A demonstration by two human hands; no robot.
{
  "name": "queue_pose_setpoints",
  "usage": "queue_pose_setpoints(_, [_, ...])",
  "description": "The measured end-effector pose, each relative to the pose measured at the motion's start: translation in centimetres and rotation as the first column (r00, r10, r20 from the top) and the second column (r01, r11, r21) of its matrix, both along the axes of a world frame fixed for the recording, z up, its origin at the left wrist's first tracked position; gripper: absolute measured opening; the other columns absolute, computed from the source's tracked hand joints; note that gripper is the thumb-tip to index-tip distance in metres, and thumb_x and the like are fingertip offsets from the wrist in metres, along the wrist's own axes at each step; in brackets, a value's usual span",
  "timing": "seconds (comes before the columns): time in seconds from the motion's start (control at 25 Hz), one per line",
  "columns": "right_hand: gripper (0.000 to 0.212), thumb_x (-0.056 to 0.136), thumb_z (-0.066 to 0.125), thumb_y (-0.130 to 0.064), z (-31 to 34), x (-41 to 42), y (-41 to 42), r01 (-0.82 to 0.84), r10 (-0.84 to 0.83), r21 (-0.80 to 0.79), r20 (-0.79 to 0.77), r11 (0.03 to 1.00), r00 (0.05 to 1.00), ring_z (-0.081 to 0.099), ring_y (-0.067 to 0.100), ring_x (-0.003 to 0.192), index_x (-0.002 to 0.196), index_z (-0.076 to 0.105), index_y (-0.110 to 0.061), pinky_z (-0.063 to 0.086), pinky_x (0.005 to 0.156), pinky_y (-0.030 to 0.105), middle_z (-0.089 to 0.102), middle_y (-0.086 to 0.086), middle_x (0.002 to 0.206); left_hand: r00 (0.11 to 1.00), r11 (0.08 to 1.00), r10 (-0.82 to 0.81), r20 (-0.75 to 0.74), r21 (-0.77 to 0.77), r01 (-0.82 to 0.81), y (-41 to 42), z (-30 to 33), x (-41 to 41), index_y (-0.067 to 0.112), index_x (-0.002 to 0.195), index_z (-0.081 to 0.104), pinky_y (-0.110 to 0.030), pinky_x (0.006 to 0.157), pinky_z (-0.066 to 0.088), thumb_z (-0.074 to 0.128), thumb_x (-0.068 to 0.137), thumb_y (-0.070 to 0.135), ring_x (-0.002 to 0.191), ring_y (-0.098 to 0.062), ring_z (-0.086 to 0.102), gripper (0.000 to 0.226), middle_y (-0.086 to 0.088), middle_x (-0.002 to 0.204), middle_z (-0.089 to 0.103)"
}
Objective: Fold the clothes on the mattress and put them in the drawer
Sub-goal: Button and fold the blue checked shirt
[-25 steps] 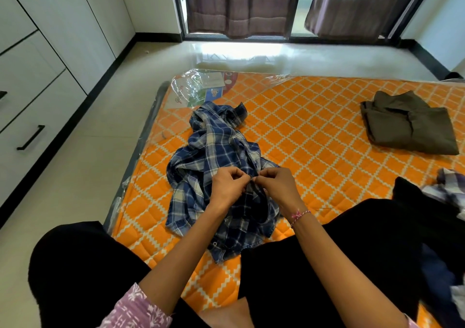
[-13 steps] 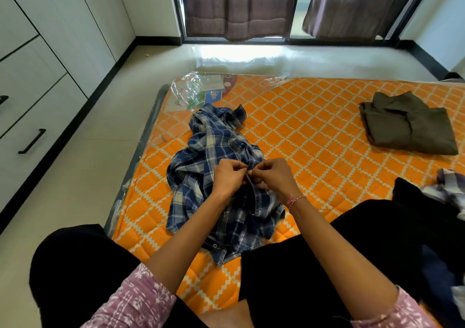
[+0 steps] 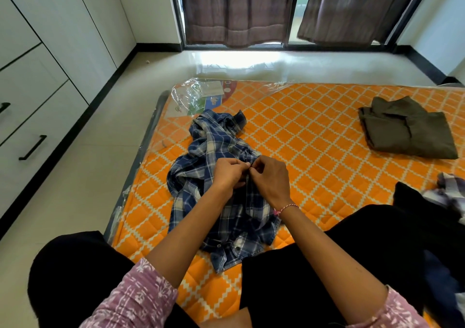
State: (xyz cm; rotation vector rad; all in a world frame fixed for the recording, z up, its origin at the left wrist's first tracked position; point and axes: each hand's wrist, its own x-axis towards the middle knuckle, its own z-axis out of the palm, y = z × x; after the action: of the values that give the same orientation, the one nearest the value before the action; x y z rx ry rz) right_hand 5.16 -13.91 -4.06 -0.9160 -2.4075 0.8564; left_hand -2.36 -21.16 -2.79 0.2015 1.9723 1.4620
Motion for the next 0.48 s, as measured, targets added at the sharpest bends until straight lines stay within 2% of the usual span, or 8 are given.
queue_pose_setpoints(0.08, [0.009, 0.084, 0.061, -0.008, -0.51, 0.20, -0.14, 0.005, -0.005, 0.014, -0.006, 1.000, 1.000, 0.059, 0.023, 0.071, 0.079, 0.066, -0.003, 0.040, 0.059, 0.029, 0.068, 0.012, 0.079, 0.988, 0.994, -0.074, -0.134, -0.093, 0.062, 0.12, 0.06, -0.09, 0.009, 0.068, 0.063, -0.029, 0.067, 0.055, 0.062, 0.091, 0.012, 0.062, -0.015, 0.060, 0.023, -0.008, 0.068, 0.063])
queue_pose_setpoints(0.16, [0.009, 0.085, 0.062, -0.009, -0.83, 0.21, -0.28, 0.022, -0.021, 0.010, -0.044, 1.000, 0.999, 0.060, 0.022, 0.071, 0.080, 0.067, -0.003, 0.038, 0.059, 0.026, 0.069, 0.011, 0.080, 0.973, 0.987, -0.097, -0.208, -0.143, 0.068, 0.35, 0.24, -0.29, 0.010, 0.065, 0.062, -0.027, 0.062, 0.053, 0.061, 0.092, 0.012, 0.058, -0.013, 0.058, 0.027, -0.005, 0.064, 0.061])
queue_pose_setpoints(0.28, [0.009, 0.085, 0.063, -0.010, -0.99, -0.02, -0.17, 0.049, -0.047, 0.027, -0.079, 0.998, 0.996, 0.058, 0.021, 0.068, 0.078, 0.067, -0.004, 0.036, 0.059, 0.025, 0.068, 0.010, 0.078, 0.971, 0.987, -0.087, -0.222, -0.155, 0.053, 0.59, 0.19, -0.44, 0.011, 0.062, 0.059, -0.025, 0.052, 0.039, 0.060, 0.093, 0.013, 0.055, -0.013, 0.049, 0.031, -0.003, 0.060, 0.054])
queue_pose_setpoints(0.4, [0.010, 0.083, 0.063, -0.011, -0.99, -0.09, -0.71, 0.085, -0.083, 0.027, -0.078, 0.996, 0.994, 0.053, 0.017, 0.064, 0.077, 0.065, -0.004, 0.038, 0.056, 0.026, 0.065, 0.008, 0.074, 0.958, 0.979, -0.111, -0.266, -0.193, 0.060, 0.55, -0.21, -0.52, 0.010, 0.065, 0.061, -0.025, 0.052, 0.038, 0.059, 0.093, 0.014, 0.056, -0.014, 0.049, 0.028, -0.003, 0.060, 0.055])
queue_pose_setpoints(0.48, [0.010, 0.082, 0.063, -0.010, -0.63, -0.29, -0.70, 0.082, -0.086, -0.042, -0.113, 0.996, 0.990, 0.053, 0.015, 0.062, 0.074, 0.066, -0.005, 0.040, 0.056, 0.025, 0.063, 0.005, 0.069, 0.984, 0.996, -0.056, -0.169, -0.075, 0.044, 0.37, -0.41, -0.68, 0.010, 0.064, 0.059, -0.023, 0.052, 0.038, 0.057, 0.094, 0.012, 0.053, -0.012, 0.046, 0.030, -0.002, 0.058, 0.052])
